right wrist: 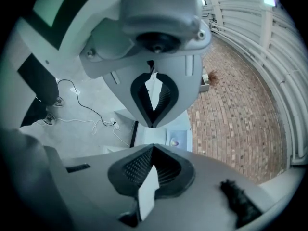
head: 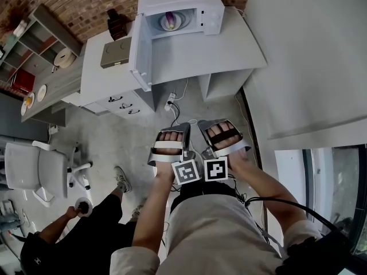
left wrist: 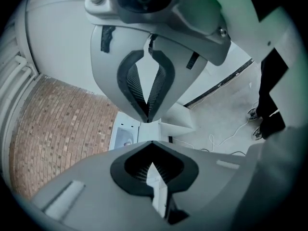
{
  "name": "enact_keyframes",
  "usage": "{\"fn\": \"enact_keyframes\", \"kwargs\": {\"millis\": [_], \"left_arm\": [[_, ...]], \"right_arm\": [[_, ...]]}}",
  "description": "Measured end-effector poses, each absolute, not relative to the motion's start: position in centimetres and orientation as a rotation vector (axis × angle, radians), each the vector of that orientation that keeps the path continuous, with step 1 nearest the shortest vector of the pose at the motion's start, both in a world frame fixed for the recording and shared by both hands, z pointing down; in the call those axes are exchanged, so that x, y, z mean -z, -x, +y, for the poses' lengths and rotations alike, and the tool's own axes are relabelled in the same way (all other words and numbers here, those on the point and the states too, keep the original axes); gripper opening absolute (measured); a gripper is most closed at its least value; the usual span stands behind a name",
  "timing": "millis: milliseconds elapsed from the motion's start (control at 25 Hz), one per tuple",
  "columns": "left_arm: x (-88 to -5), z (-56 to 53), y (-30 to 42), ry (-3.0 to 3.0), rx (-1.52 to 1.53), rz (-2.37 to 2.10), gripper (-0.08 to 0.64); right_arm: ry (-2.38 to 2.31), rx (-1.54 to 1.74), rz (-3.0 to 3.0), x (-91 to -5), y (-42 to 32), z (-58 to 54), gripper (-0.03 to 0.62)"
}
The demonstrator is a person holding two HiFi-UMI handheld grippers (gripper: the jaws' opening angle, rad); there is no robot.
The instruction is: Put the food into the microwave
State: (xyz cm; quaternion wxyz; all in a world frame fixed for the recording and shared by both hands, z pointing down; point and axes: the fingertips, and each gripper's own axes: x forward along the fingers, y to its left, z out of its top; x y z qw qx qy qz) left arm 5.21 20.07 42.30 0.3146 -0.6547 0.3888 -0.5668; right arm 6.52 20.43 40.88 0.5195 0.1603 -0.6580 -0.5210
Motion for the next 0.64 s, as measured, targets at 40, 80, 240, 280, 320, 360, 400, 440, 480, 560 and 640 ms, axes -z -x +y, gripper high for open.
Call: {"fn": "enact_keyframes", "kwargs": {"millis": [40, 80, 240, 280, 320, 360, 400, 440, 480, 560, 640], "left_arm": [[-42.4, 20.0, -5.3, 1.736, 1.489, 1.034, 0.005], [-42.5, 20.0, -5.3, 1.745, 1.488, 1.036, 0.005], [-42.2, 19.8, -5.4, 1.700, 1.506, 1.018, 0.005], [-42.2, 19.7, -5.5, 1.702, 1.501, 1.022, 0.005], [-42.1, 19.5, -5.8, 1.712, 1.488, 1.032, 0.005], [-42.1, 19.4, -6.0, 1.719, 1.477, 1.040, 0.005], [-42.0, 19.2, -6.1, 1.720, 1.475, 1.042, 0.005], [-41.8, 19.1, -6.2, 1.717, 1.479, 1.040, 0.005], [-41.7, 19.1, -6.2, 1.715, 1.481, 1.039, 0.005], [-41.6, 19.0, -6.4, 1.717, 1.479, 1.040, 0.005], [-41.8, 19.0, -6.5, 1.711, 1.489, 1.031, 0.005]], "right_arm": [[-0.382, 1.253, -1.579, -40.8, -6.5, 20.4, 0.005], [-0.379, 1.254, -1.580, -40.8, -6.5, 20.3, 0.005], [-0.377, 1.260, -1.579, -40.9, -6.8, 20.1, 0.005], [-0.375, 1.260, -1.578, -40.9, -6.9, 20.0, 0.005], [-0.373, 1.260, -1.576, -40.9, -7.0, 19.9, 0.005], [-0.374, 1.262, -1.575, -40.9, -7.1, 19.7, 0.006], [-0.377, 1.264, -1.574, -40.8, -7.2, 19.6, 0.005], [-0.379, 1.266, -1.573, -40.7, -7.3, 19.4, 0.005], [-0.379, 1.266, -1.573, -40.7, -7.4, 19.4, 0.005], [-0.375, 1.266, -1.570, -40.7, -7.6, 19.3, 0.005], [-0.371, 1.266, -1.565, -40.7, -7.8, 19.2, 0.005]]}}
